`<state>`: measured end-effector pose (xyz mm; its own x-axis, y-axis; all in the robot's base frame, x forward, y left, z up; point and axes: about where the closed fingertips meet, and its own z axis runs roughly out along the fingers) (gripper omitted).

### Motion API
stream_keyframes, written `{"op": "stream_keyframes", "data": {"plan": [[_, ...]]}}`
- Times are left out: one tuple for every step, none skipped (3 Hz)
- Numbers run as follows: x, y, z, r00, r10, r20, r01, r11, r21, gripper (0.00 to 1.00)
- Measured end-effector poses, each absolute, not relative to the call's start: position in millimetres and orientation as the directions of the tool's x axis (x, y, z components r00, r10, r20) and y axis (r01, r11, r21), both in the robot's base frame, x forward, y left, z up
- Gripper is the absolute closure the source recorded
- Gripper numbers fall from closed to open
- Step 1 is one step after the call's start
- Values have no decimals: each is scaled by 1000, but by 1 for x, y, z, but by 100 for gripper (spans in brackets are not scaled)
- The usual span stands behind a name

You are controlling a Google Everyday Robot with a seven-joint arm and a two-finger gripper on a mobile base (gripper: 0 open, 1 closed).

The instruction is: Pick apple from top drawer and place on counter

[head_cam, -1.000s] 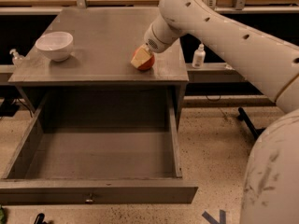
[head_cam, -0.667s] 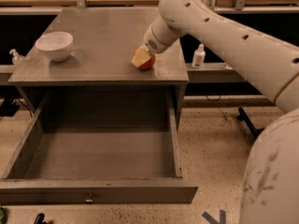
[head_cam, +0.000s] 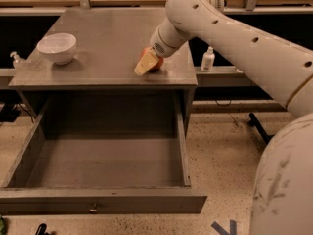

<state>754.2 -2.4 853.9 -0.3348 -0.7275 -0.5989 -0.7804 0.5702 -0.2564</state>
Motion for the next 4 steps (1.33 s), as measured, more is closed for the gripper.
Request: {"op": "stream_keyframes", "data": {"plan": [[754,-2,854,-335,-728,-599,-781,570,-256,0],[753,-4,855,-321,-723,-612,-798,554,-236,0],[742,-18,871,-285,-718,-635,-833,514,-206,0],[729,-39,883,-279,-734,-619,-845,494,-205,0]]}}
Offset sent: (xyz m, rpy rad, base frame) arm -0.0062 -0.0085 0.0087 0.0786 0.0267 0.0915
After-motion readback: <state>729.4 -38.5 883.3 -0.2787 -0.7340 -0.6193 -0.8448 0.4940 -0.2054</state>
